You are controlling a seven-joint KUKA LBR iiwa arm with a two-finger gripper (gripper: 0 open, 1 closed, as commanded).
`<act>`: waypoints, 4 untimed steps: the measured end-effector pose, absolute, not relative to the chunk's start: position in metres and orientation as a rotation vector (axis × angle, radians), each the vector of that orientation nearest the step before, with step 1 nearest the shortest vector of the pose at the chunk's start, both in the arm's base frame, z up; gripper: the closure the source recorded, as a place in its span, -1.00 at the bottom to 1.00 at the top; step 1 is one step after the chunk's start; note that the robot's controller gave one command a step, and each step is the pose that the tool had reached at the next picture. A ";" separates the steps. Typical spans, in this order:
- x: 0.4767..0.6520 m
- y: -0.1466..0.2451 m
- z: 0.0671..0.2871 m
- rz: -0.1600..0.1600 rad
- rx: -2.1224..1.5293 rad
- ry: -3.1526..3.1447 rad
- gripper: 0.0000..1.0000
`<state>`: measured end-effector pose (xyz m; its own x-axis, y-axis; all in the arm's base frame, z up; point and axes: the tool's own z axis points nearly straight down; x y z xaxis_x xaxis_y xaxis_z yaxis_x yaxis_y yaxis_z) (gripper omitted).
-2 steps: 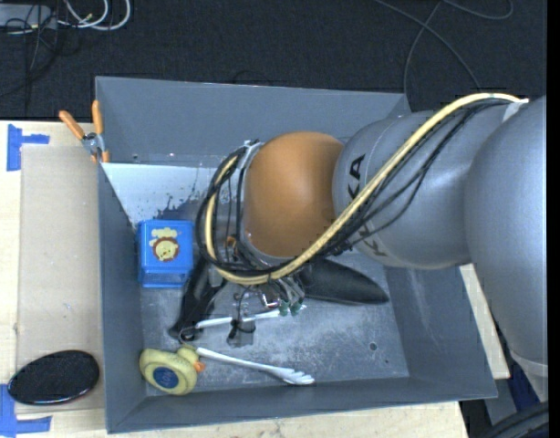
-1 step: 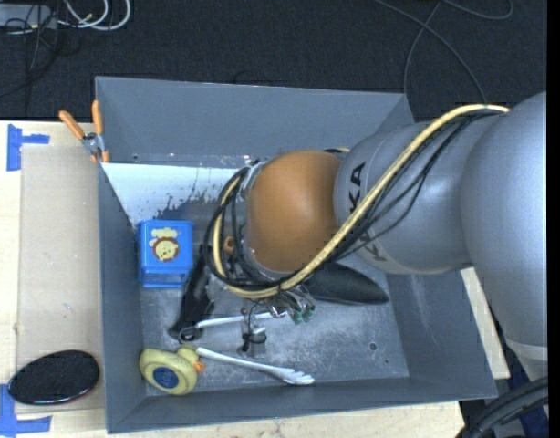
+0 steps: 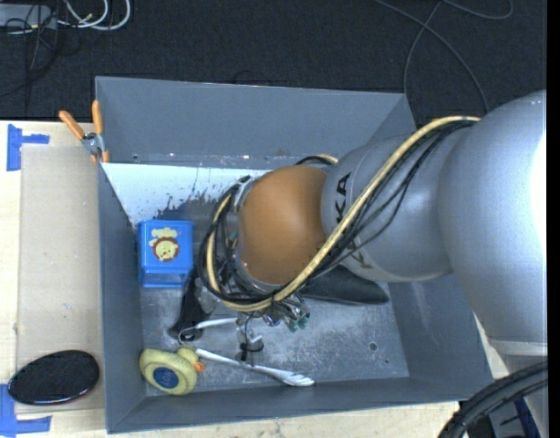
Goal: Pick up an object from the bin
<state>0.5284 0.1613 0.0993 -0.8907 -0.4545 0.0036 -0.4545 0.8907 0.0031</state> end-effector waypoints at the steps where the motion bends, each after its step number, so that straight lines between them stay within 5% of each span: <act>1: 0.485 0.140 0.083 0.001 1.019 -2.975 1.00; 4: 0.492 0.115 0.072 0.000 1.147 -2.924 1.00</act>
Offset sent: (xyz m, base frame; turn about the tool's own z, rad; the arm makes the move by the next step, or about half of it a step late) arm 0.0000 0.0000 0.0000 0.0000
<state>0.4919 0.1154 0.0717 -0.7334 -0.6798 0.0006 -0.6798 0.7334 0.0003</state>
